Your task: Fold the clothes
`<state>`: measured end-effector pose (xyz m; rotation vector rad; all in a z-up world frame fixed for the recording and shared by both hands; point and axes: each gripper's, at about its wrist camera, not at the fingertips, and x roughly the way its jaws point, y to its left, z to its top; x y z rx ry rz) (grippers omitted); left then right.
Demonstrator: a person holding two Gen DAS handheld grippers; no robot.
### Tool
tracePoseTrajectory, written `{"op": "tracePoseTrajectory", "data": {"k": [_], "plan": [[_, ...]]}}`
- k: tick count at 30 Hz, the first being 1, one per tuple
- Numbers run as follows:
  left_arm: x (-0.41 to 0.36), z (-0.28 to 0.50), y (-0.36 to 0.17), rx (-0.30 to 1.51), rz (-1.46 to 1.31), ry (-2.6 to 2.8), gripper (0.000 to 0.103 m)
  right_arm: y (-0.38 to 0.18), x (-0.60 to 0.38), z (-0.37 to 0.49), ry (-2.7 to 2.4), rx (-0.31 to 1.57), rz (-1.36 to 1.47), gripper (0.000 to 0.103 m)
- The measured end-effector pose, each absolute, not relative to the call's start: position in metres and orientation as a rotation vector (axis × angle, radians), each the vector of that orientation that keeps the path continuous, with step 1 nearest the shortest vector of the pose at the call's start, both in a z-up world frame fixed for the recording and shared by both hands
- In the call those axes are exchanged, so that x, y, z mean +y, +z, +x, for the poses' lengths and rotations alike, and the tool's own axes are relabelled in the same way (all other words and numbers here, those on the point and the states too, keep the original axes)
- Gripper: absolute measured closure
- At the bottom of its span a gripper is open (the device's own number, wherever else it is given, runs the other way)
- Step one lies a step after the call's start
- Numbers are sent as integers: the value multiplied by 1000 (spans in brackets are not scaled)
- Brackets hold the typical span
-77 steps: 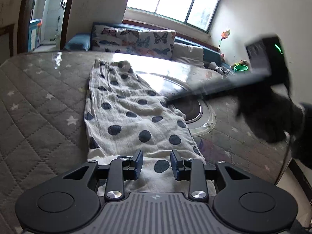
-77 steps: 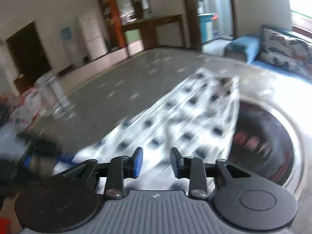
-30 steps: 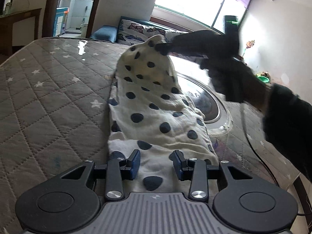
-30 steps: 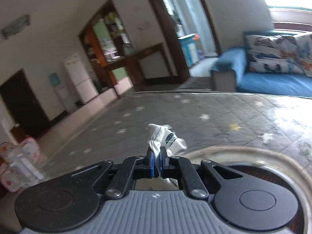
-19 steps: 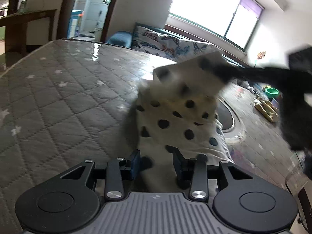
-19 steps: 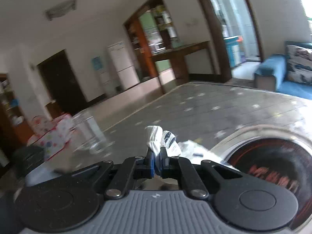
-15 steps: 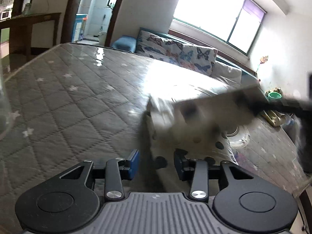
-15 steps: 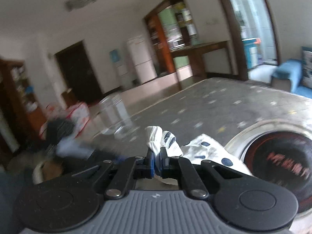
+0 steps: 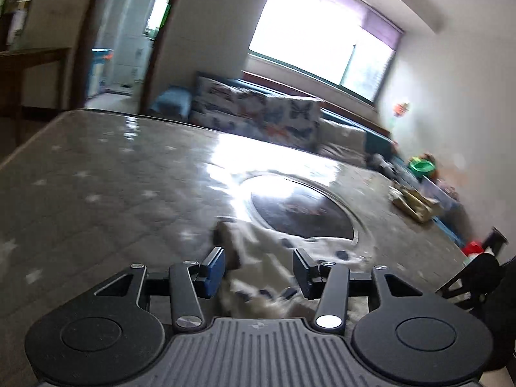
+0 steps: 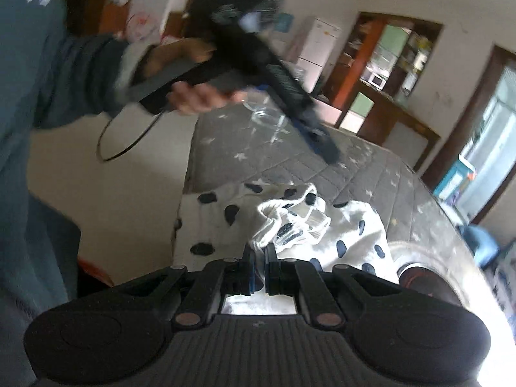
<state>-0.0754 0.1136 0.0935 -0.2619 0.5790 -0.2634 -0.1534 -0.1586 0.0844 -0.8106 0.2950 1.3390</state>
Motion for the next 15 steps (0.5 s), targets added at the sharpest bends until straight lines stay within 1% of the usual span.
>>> {"op": "tracePoseTrajectory", "data": {"k": [5,9,11,12,13,15], "plan": [[92,-47,82,633,-249,-395,51,79,-160,-166,1326,252,-878,98],[87,-30,64,712,-266,-449,51,74,-161,-175,1317,221,-903,98],[83,-31,57,737,-264,-463,54,73,-161,-178,1320,221,-904,97],[84,-32,56,738,-278,-472,70,73,-161,-179,1320,221,-904,97],[86,-34,54,739,-291,-481,79,72,-162,-180,1319,226,-900,97],[95,-44,55,720,-315,-478,85,72,-164,-180,1318,248,-876,96]]}}
